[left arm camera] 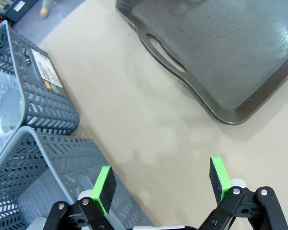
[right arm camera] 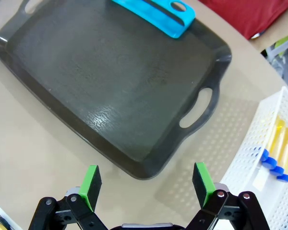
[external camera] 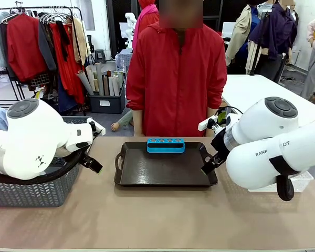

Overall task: Prepare the laboratory tools.
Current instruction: Pick up one Small flask and place it on the Handle tray.

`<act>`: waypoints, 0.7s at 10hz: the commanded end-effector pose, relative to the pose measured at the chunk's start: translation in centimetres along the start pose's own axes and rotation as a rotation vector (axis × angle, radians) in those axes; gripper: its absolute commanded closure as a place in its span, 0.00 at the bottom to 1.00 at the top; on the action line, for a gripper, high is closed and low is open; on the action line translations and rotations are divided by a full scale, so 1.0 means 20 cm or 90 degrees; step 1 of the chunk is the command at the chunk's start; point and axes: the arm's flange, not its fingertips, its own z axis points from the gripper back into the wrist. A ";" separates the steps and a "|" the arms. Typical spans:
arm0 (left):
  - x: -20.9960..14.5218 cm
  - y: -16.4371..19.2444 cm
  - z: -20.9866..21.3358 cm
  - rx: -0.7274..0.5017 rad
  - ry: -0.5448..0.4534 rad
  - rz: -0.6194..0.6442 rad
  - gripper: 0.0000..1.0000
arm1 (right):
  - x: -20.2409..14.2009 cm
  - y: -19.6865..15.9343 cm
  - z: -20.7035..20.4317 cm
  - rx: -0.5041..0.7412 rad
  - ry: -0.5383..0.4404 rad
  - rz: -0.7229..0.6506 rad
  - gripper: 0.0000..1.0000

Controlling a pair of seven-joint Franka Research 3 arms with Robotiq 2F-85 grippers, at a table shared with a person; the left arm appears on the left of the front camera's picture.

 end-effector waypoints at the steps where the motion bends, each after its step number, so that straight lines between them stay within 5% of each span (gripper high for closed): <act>1: 0.02 -0.01 0.05 -0.026 0.014 -0.004 0.00 | 0.02 0.03 0.02 0.051 0.009 0.001 0.00; 3: 0.05 0.01 0.09 -0.081 0.040 -0.049 0.00 | 0.06 0.07 0.06 0.084 0.014 0.008 0.00; 7: 0.16 0.10 0.32 -0.157 -0.012 -0.109 0.00 | 0.20 0.08 0.31 0.159 0.014 0.016 0.00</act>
